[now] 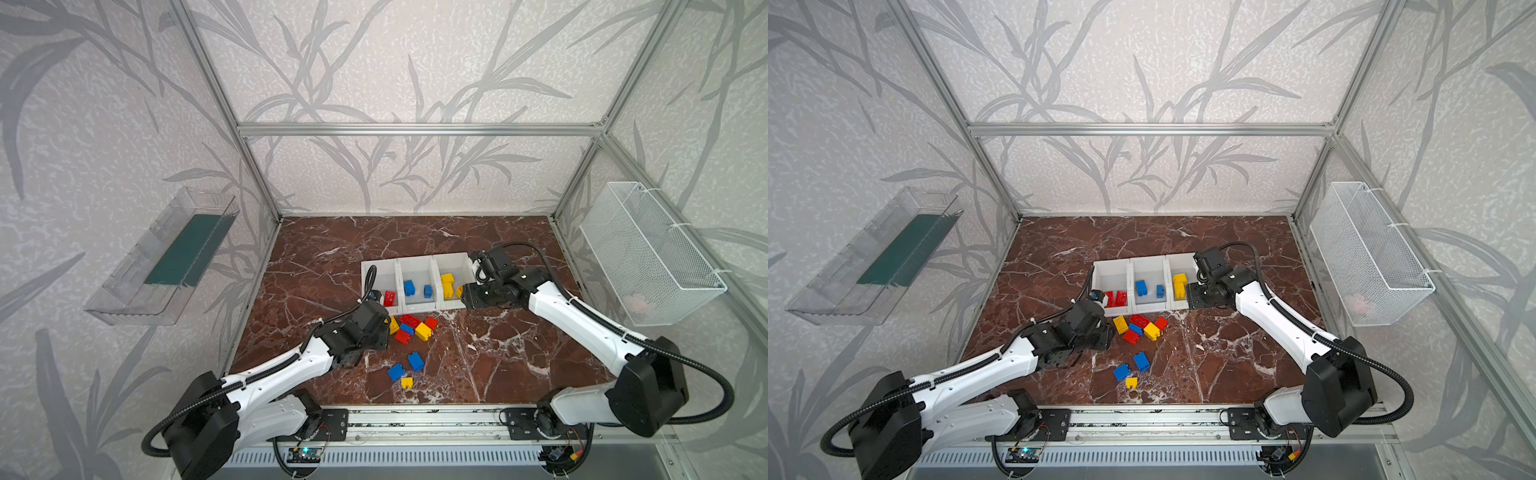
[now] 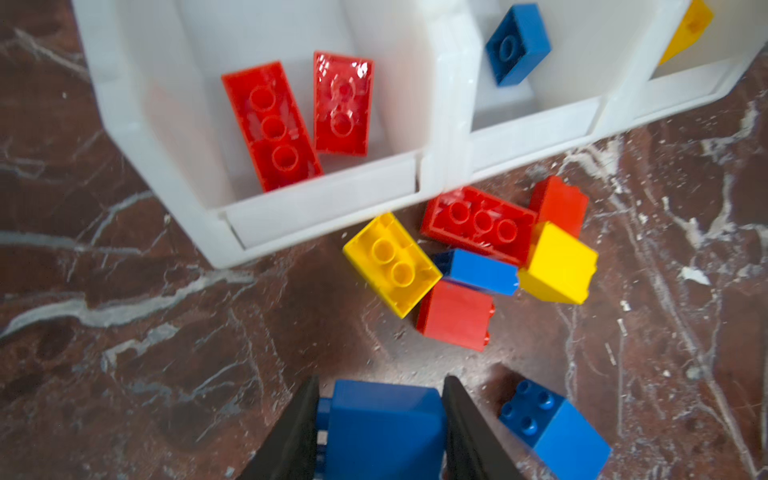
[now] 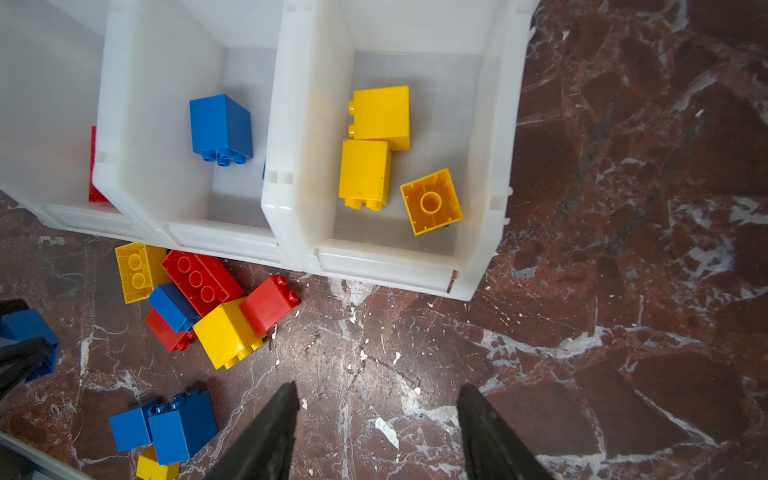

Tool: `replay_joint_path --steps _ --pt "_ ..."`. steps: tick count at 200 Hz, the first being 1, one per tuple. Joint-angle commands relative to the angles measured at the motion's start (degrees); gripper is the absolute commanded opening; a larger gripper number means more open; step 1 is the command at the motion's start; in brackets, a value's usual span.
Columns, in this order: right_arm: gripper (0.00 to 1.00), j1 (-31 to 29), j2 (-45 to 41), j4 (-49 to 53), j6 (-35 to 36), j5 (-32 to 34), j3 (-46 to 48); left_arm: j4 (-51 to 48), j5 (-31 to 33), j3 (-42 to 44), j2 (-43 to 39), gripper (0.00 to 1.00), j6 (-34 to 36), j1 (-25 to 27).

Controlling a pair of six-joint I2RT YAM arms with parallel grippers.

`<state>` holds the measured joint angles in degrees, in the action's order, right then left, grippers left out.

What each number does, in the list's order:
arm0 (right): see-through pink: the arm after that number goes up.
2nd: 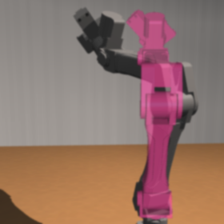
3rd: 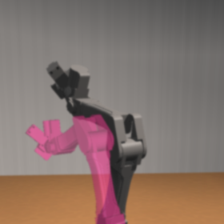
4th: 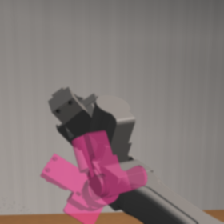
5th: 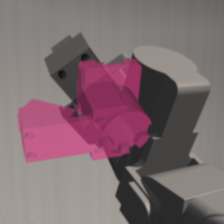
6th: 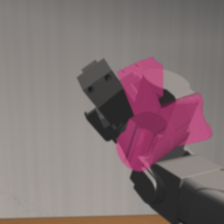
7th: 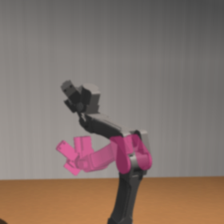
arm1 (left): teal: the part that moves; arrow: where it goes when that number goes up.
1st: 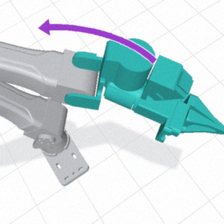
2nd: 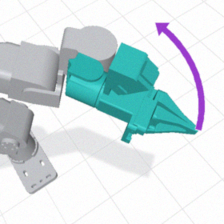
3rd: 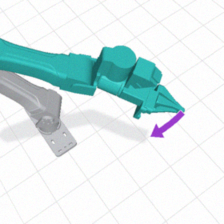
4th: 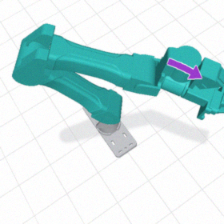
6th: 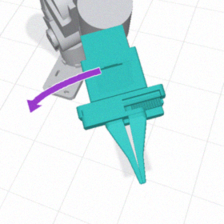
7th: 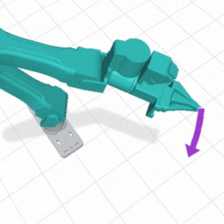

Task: Sort the legos into containers by color
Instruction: 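Carry the blue brick with the left gripper into the middle compartment, release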

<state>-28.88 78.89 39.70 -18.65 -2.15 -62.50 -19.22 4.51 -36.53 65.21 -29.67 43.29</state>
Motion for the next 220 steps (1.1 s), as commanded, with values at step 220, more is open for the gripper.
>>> replay_joint_path --steps 220 --pt "0.62 -0.1 -11.2 3.5 -1.6 2.5 5.6 5.5 -9.8 -33.7 31.3 0.62 11.6 -6.2"
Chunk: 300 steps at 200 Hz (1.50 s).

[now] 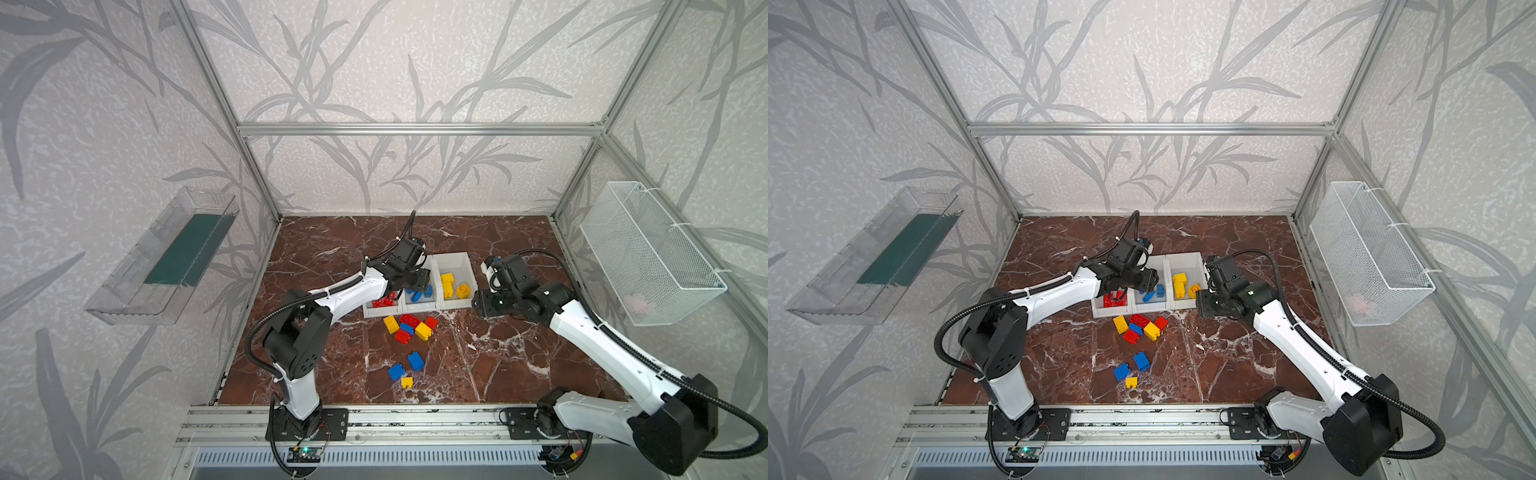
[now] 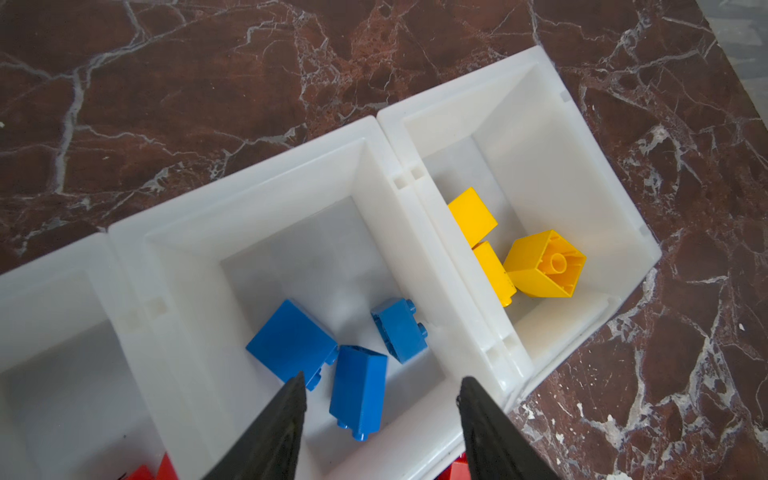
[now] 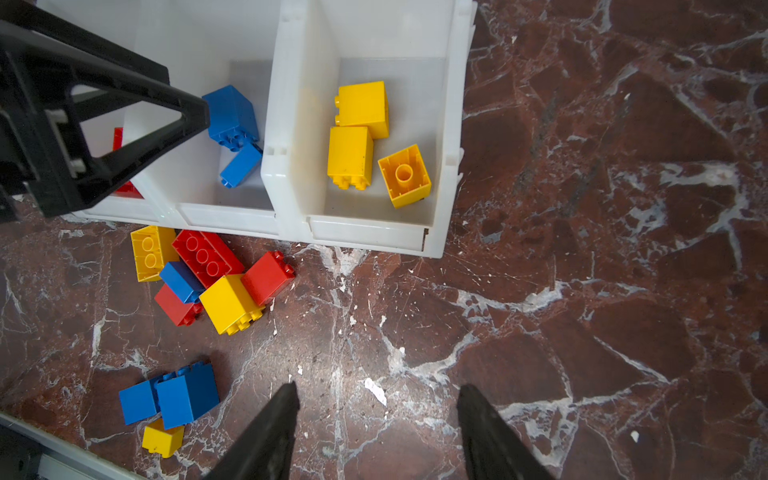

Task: Sort the legos into containers by color
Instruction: 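Carry the blue brick with the left gripper into the middle compartment, release, then withdraw the left gripper while the right gripper reaches toward a yellow brick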

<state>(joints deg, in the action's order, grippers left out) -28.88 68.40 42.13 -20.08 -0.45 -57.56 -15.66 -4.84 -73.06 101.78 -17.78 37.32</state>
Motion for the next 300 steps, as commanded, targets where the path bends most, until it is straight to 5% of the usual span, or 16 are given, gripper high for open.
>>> replay_joint_path --steps 1,60,144,219,300 --pt "0.62 -0.1 -0.6 1.1 -0.2 0.8 0.7 2.0 -0.5 3.0 -5.4 0.62 -0.4 -0.3" --pt "0.62 -7.2 3.5 0.9 3.9 0.4 -1.0 2.4 6.4 18.1 -21.3 0.65 -4.5 -1.3" --pt "0.61 -21.1 19.7 -1.8 5.8 -0.4 -6.9 -0.9 13.2 39.7 -47.5 0.69 -13.0 -2.6" --pt "0.59 -23.7 34.2 -2.3 7.5 0.4 -14.4 -4.9 15.3 45.5 -58.2 0.69 -17.4 -2.6" --pt "0.49 -23.8 40.0 -3.0 8.0 1.6 -17.2 -6.7 15.5 47.1 -62.2 0.69 -18.8 -2.6"
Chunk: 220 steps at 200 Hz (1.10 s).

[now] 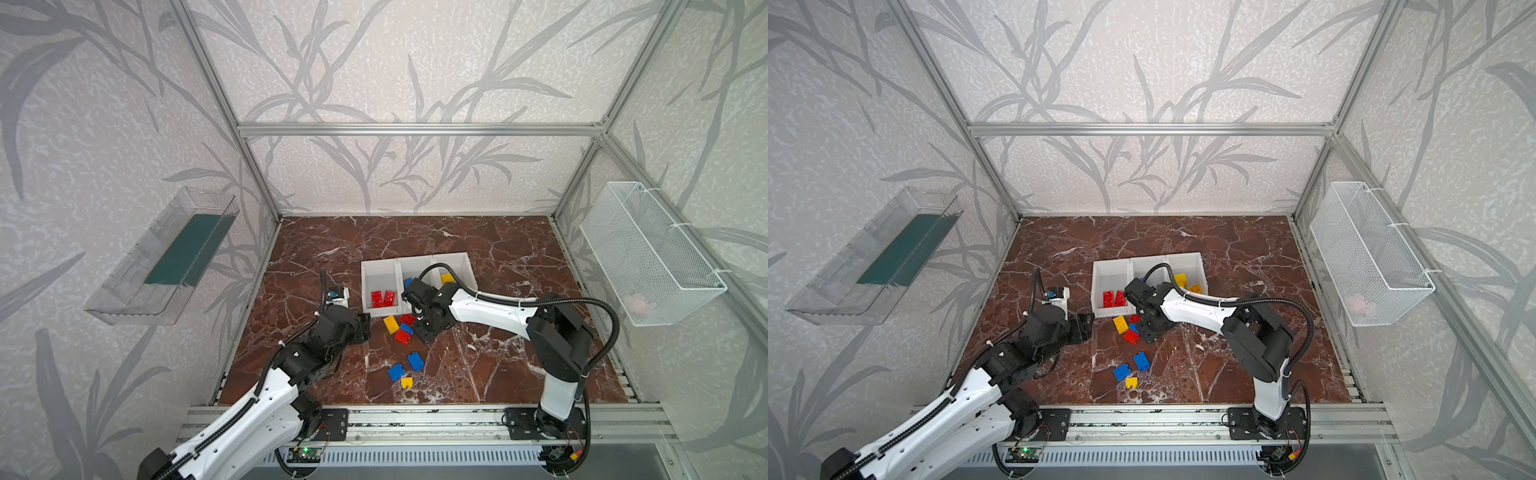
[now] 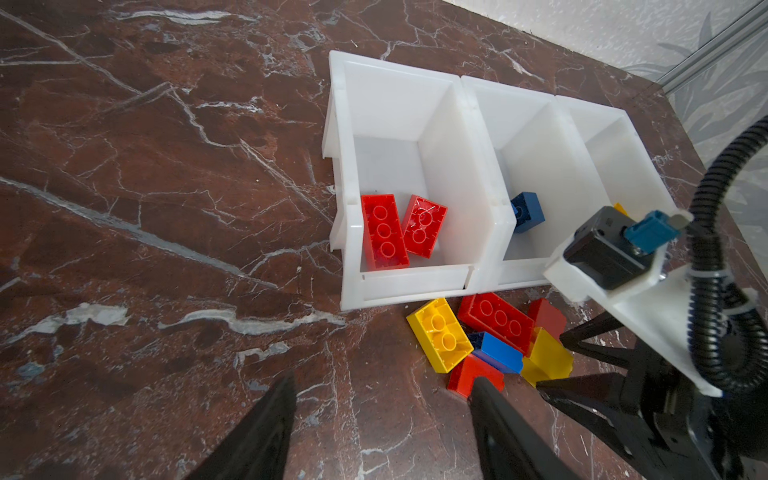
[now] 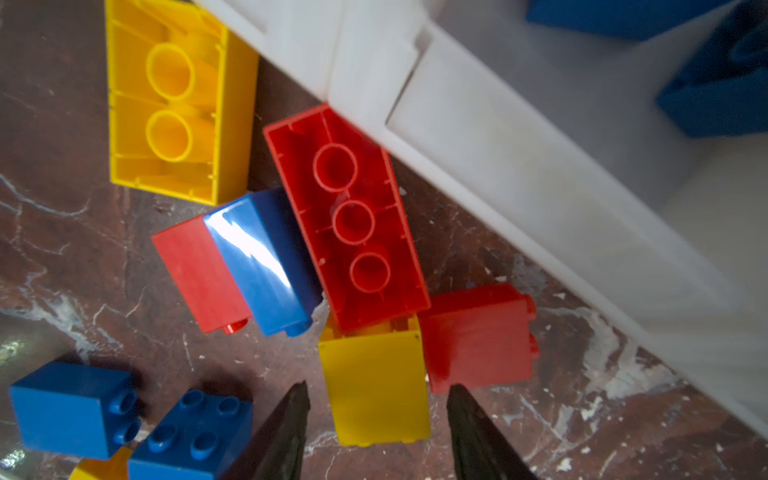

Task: Sort the legos into containers by color
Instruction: 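Withdraw the left gripper while the right gripper reaches toward a yellow brick, then grasp a yellow brick from the pile with the right gripper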

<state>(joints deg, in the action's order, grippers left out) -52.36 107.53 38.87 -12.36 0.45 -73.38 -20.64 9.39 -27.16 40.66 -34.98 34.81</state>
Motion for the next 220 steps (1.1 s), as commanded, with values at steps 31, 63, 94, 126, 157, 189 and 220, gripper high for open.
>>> replay_joint_path --steps 31,63,94,126,157,189,220 --pt "0.39 -0.4 1.0 -0.4 0.1 0.7 -1.2 -1.9 1.1 1.7 -2.0 0.69 -2.0 0.0" --pt "0.30 -0.4 0.8 -0.6 0.0 0.6 -0.6 -2.1 1.2 2.0 -2.5 0.69 -2.2 -0.1" --pt "0.26 -0.5 0.2 -0.1 -0.1 1.1 -0.2 -2.1 1.3 2.1 -2.5 0.69 -2.4 -0.1" --pt "0.24 -0.8 -3.5 0.9 -0.2 0.6 0.5 -2.3 1.1 2.3 -2.6 0.69 -2.5 -0.1" --pt "0.24 -0.3 -10.2 3.7 1.2 4.1 -0.7 -2.1 0.9 2.5 -2.4 0.69 -2.5 -0.1" --pt "0.25 4.1 -15.4 5.1 3.2 7.2 -2.1 -1.9 0.8 2.9 -2.4 0.69 -2.5 -0.1" --pt "0.25 11.3 -15.5 4.7 4.7 6.6 -3.4 -1.8 0.5 3.1 -2.7 0.69 -2.5 -0.1"
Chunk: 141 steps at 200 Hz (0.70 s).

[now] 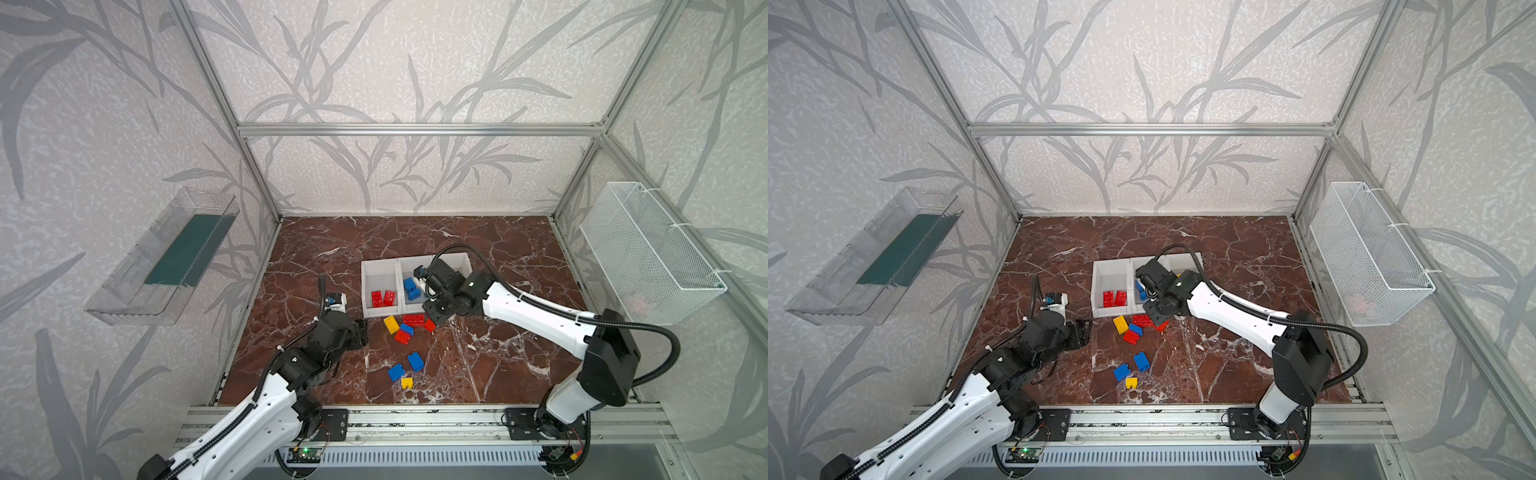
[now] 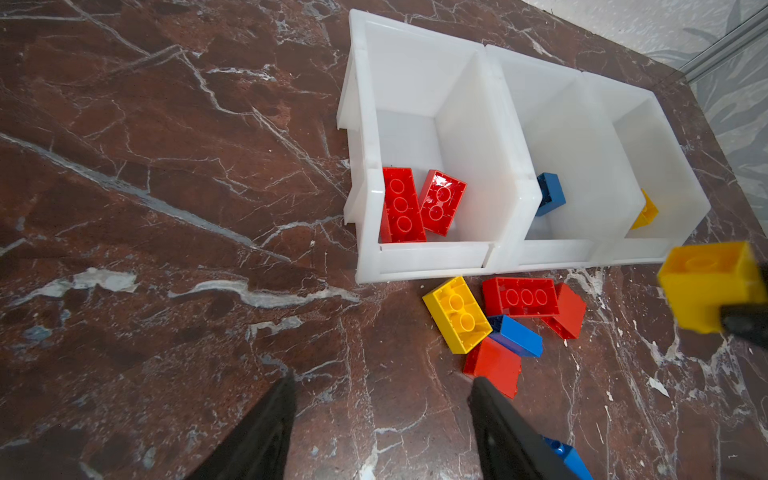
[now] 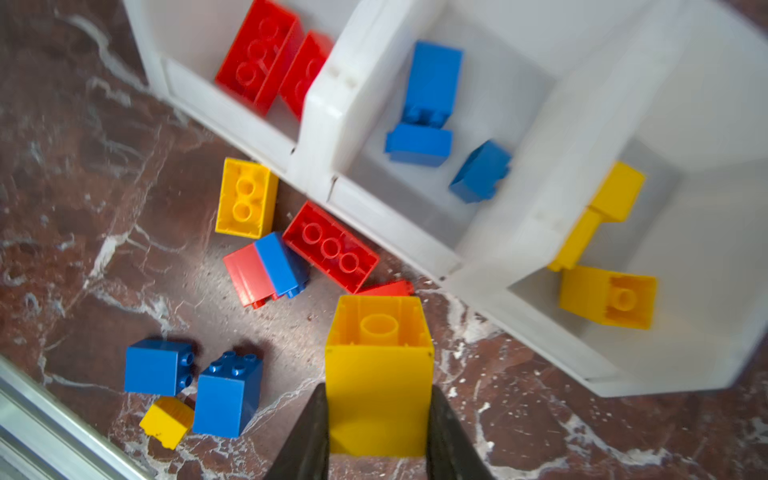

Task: Sort the legos into containers by color
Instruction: 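Carry the yellow brick with the right gripper into the farthest compartment, release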

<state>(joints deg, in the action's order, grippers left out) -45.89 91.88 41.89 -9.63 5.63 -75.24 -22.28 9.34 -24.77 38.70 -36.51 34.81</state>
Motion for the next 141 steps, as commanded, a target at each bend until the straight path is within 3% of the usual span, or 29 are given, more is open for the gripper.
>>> replay_joint_path --steps 1,58,112,124,141 --pt "0.25 5.1 0.2 1.7 2.0 1.4 -1.6 -0.1 0.5 0.7 -0.8 0.69 -0.9 -0.1" --pt "0.24 14.0 5.6 0.1 3.1 -0.2 -5.6 -0.5 -0.4 1.2 -1.8 0.69 -1.3 0.0" --pt "0.25 16.9 13.1 0.5 2.4 -0.1 -10.1 -1.4 -1.9 1.6 -2.2 0.69 -2.0 0.0" --pt "0.28 17.0 13.4 0.1 1.6 -0.6 -10.2 -1.6 -2.1 1.7 -2.4 0.69 -2.1 -0.1" --pt "0.41 17.1 13.3 0.0 0.9 -1.2 -10.4 -1.7 -2.2 1.9 -2.5 0.69 -2.4 -0.1"
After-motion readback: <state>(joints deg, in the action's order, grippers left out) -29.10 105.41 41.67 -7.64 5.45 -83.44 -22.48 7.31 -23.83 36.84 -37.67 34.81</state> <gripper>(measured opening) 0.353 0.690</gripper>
